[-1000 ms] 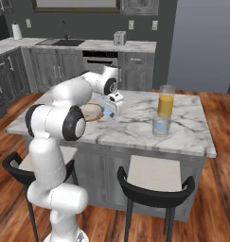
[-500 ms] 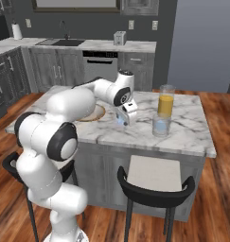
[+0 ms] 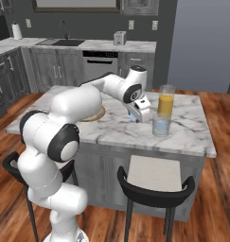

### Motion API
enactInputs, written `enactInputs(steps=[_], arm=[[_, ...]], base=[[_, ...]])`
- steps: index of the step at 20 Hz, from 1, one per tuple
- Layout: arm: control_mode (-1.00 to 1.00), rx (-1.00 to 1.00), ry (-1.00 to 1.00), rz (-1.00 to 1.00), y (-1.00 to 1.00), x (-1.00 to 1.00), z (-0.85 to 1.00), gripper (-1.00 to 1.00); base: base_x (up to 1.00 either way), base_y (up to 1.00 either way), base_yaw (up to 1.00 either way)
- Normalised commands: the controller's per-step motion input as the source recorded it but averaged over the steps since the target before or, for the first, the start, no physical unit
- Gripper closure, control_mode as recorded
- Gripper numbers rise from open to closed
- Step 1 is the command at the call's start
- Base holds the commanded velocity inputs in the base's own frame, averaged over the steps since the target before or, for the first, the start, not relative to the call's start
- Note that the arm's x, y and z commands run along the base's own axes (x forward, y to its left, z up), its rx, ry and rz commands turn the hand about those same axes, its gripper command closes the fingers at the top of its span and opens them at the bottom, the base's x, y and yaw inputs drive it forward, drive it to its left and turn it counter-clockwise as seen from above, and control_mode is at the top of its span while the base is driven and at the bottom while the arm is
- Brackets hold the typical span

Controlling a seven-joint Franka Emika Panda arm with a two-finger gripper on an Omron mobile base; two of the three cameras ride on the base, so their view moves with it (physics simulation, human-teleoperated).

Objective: There are two ice cubes in the ice bowl. Place both ice cubes in the glass cup.

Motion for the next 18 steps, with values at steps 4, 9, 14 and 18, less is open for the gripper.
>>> enactInputs(steps=[4, 9, 14, 18], arm=[[-1.0, 0.0, 0.0, 0.0, -0.34, 0.05, 0.0, 1.0], [-1.0, 0.0, 0.01, 0.0, -0.02, 0.08, 0.0, 1.0], [-1.0, 0.0, -0.03, 0.0, -0.11, 0.4, 0.0, 1.0], [-1.0, 0.0, -0.08, 0.0, -0.15, 0.43, 0.0, 1.0]], base=[[0.0, 0.0, 0.0], [0.0, 0.0, 0.0], [0.0, 0.0, 0.0], [0.0, 0.0, 0.0]])
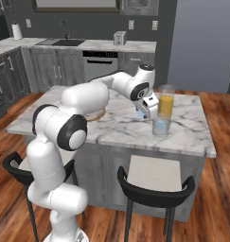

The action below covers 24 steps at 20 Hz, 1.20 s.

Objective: There are two ice cubes in the ice bowl. Place both ice cubes in the glass cup.

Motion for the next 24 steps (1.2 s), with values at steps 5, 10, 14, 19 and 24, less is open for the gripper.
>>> enactInputs(steps=[5, 10, 14, 19, 24], arm=[[-1.0, 0.0, -0.02, 0.0, -0.22, 0.42, 0.0, 1.0], [-1.0, 0.0, 0.0, 0.0, -0.27, 0.43, 0.0, 1.0], [-1.0, 0.0, 0.0, 0.0, -0.28, 0.4, 0.0, 1.0], [-1.0, -0.03, 0.0, 0.0, -0.27, 0.36, -0.03, 1.0], [-1.0, -0.05, 0.0, 0.0, -0.2, 0.34, -0.18, 1.0]], base=[[0.0, 0.0, 0.0], [0.0, 0.0, 0.0], [0.0, 0.0, 0.0], [0.0, 0.0, 0.0], [0.0, 0.0, 0.0]])
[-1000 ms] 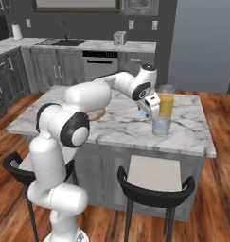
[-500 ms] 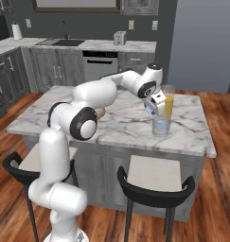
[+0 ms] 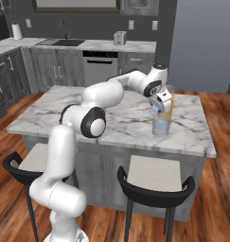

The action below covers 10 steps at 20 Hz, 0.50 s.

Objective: There are two ice cubes in the ice bowl. Place both ice cubes in the glass cup.

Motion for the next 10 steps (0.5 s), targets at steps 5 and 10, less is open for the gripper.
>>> enactInputs(steps=[5, 10], arm=[[-1.0, -0.08, 0.0, 0.0, -0.15, 0.3, -0.4, 1.0], [-1.0, -0.02, 0.0, 0.0, -0.19, 0.33, -0.19, 1.0]], base=[[0.0, 0.0, 0.0], [0.0, 0.0, 0.0]])
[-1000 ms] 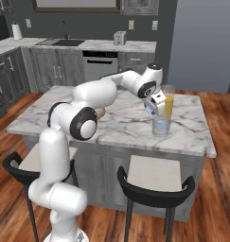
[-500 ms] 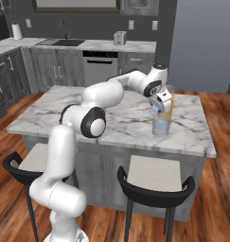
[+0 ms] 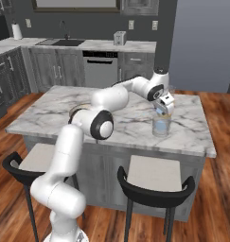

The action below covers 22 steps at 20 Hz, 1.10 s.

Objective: There are two ice cubes in the ice bowl. Place both ice cubes in the glass cup.

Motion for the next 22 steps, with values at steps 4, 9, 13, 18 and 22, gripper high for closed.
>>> enactInputs(steps=[4, 9, 13, 18, 22], arm=[[-1.0, 0.0, 0.0, 0.0, -0.18, 0.39, -0.02, 1.0], [-1.0, 0.0, 0.0, 0.0, -0.1, 0.31, -0.14, 1.0], [-1.0, -0.03, 0.0, 0.0, 0.0, 0.23, -0.34, 1.0], [-1.0, -0.02, 0.01, 0.0, 0.0, 0.05, -0.14, -1.0], [-1.0, 0.0, 0.0, 0.0, -0.02, -0.13, 0.0, -1.0]], base=[[0.0, 0.0, 0.0], [0.0, 0.0, 0.0], [0.0, 0.0, 0.0], [0.0, 0.0, 0.0], [0.0, 0.0, 0.0]])
